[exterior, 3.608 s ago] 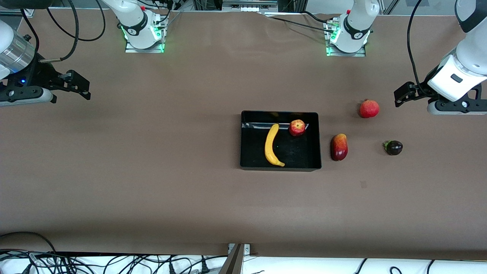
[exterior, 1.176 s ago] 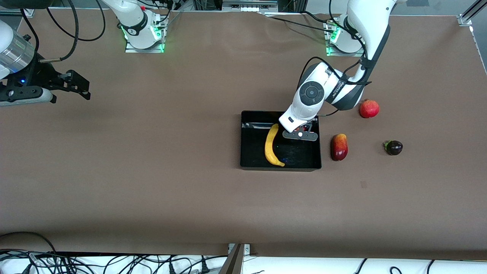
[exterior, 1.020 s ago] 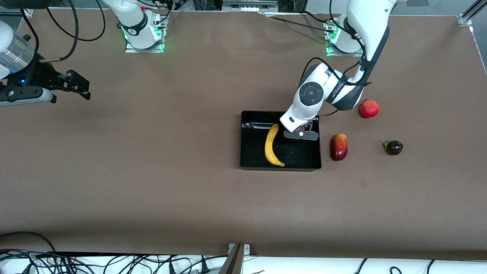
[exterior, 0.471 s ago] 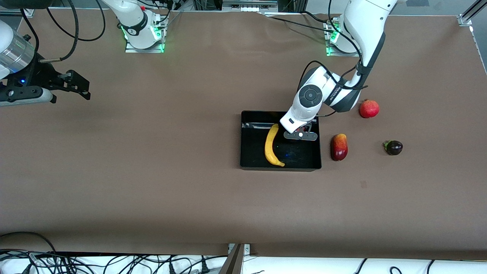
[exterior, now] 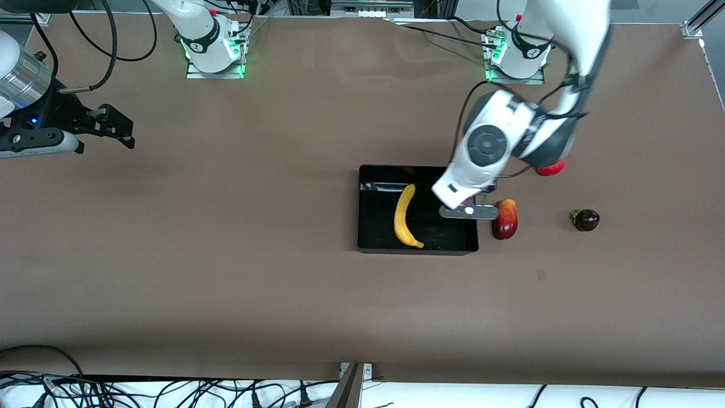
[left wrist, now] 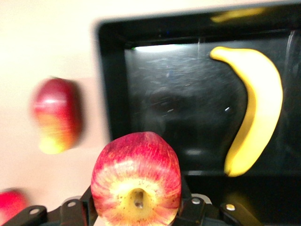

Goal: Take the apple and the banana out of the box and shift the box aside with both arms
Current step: 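Carry the apple out of the tray and set it beside the mango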

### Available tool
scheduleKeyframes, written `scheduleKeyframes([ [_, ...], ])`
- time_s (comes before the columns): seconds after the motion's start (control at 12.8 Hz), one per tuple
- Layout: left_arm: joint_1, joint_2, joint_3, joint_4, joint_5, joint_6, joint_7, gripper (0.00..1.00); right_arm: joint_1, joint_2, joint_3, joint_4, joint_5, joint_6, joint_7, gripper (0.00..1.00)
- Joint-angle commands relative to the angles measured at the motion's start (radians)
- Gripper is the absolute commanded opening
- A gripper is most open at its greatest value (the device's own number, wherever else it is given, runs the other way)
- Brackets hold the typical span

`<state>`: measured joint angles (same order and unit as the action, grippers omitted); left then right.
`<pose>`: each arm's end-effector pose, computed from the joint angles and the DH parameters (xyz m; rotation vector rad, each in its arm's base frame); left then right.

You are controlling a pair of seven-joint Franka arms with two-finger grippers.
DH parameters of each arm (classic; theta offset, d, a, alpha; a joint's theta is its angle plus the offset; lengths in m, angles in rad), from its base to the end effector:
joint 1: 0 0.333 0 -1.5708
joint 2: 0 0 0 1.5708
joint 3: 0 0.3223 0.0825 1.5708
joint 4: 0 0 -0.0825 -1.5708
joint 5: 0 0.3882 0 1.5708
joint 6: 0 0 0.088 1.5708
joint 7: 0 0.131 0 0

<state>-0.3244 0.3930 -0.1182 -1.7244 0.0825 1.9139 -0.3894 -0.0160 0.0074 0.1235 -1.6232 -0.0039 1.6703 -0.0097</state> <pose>0.5784 -0.2598 0.3233 -3.0207 0.1275 0.2601 0.5672 0.0605 0.5865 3.1345 0.1843 0.0626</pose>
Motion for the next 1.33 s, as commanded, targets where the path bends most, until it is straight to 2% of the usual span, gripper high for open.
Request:
scheduleKeyframes([
  [0.0, 0.117, -0.023, -0.009, 0.048, 0.011, -0.185, 0.244, 0.15, -0.012, 0.0, 0.007, 0.013, 0.007, -0.007, -0.007, 1.0],
  [0.16, 0.189, -0.037, -0.005, -0.007, 0.02, -0.259, 0.329, 0.14, -0.012, 0.0, 0.005, 0.013, 0.005, -0.007, -0.009, 1.0],
  [0.24, 0.246, -0.055, -0.015, -0.074, 0.022, -0.242, 0.334, 0.14, -0.012, 0.0, 0.005, 0.013, 0.007, -0.009, -0.009, 1.0],
  [0.31, 0.26, -0.094, -0.017, -0.174, 0.022, -0.174, 0.334, 0.14, -0.012, 0.0, 0.005, 0.013, 0.007, -0.009, -0.009, 1.0],
  [0.47, 0.258, -0.193, -0.018, -0.413, 0.022, 0.084, 0.336, 0.16, -0.012, 0.0, 0.007, 0.013, 0.007, -0.007, -0.007, 1.0],
  [0.63, 0.265, -0.195, -0.017, -0.532, 0.022, 0.268, 0.357, 0.16, -0.012, 0.0, 0.008, 0.013, 0.007, -0.007, -0.006, 1.0],
  [0.86, 0.298, -0.165, -0.017, -0.612, 0.075, 0.436, 0.359, 0.17, -0.01, 0.0, 0.008, 0.013, 0.007, -0.006, -0.006, 1.0],
  [1.02, 0.3, -0.146, -0.017, -0.638, 0.077, 0.485, 0.359, 0.22, -0.01, 0.0, 0.008, 0.013, 0.007, -0.006, -0.006, 1.0],
  [1.1, 0.3, -0.123, -0.017, -0.638, 0.076, 0.506, 0.359, 0.39, -0.01, 0.0, 0.008, 0.013, 0.007, -0.006, -0.006, 1.0],
  [1.18, 0.3, -0.112, -0.017, -0.636, 0.076, 0.525, 0.357, 0.85, -0.012, 0.0, 0.008, 0.013, 0.007, -0.007, -0.006, 1.0],
  [1.25, 0.301, -0.124, -0.015, -0.63, 0.076, 0.522, 0.354, 1.0, -0.01, 0.0, 0.008, 0.013, 0.007, -0.007, -0.007, 1.0],
])
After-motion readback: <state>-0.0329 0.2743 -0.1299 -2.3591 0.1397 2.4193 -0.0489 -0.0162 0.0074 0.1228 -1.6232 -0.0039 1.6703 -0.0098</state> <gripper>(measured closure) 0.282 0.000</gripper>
